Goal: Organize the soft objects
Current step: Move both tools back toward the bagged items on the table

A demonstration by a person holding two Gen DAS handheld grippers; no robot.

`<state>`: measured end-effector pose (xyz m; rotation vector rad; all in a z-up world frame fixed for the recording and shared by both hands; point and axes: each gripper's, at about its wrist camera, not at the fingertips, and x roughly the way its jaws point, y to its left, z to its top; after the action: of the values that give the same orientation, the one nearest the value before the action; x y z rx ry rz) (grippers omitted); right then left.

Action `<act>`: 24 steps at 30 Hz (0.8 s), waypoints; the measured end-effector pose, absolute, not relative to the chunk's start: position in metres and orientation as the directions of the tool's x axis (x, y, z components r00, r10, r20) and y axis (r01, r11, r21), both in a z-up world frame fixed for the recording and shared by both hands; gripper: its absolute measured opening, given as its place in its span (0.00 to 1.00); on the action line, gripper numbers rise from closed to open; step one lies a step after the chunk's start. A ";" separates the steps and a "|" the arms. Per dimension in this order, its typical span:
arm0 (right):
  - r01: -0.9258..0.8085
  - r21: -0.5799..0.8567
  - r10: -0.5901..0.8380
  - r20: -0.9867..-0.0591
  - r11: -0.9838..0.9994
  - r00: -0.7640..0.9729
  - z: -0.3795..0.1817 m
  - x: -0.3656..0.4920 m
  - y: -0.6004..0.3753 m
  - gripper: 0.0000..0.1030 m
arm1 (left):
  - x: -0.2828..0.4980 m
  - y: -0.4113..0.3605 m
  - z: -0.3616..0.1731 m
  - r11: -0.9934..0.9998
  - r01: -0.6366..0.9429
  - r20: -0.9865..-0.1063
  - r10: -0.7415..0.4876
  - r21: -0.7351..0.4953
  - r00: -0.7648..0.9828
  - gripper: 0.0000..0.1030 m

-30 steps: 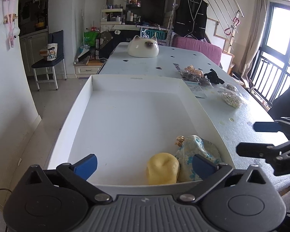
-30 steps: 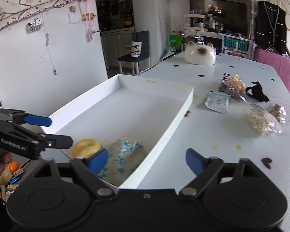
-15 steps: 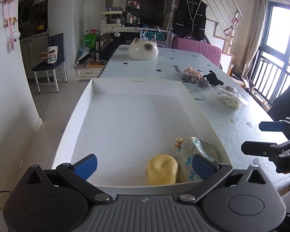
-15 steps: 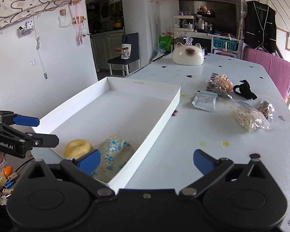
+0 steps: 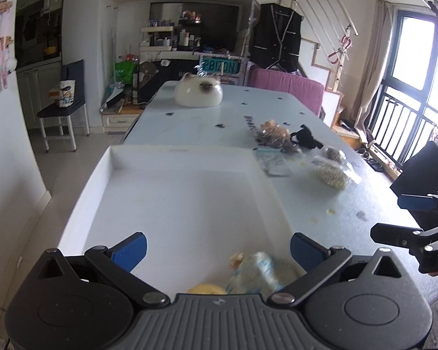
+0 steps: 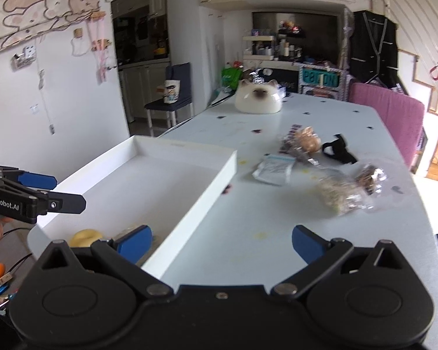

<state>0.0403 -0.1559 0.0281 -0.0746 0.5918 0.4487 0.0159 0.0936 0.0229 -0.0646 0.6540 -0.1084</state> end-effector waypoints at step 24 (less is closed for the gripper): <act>-0.198 0.064 0.205 -0.468 0.978 0.859 0.038 0.111 -0.275 1.00 | 0.129 -0.034 0.044 0.976 0.177 -0.529 -0.217 -0.126 0.820 1.00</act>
<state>0.1113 -0.2749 0.0379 0.0142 0.4931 0.2116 0.1287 -0.0337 0.0438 -0.0728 0.5715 -0.2099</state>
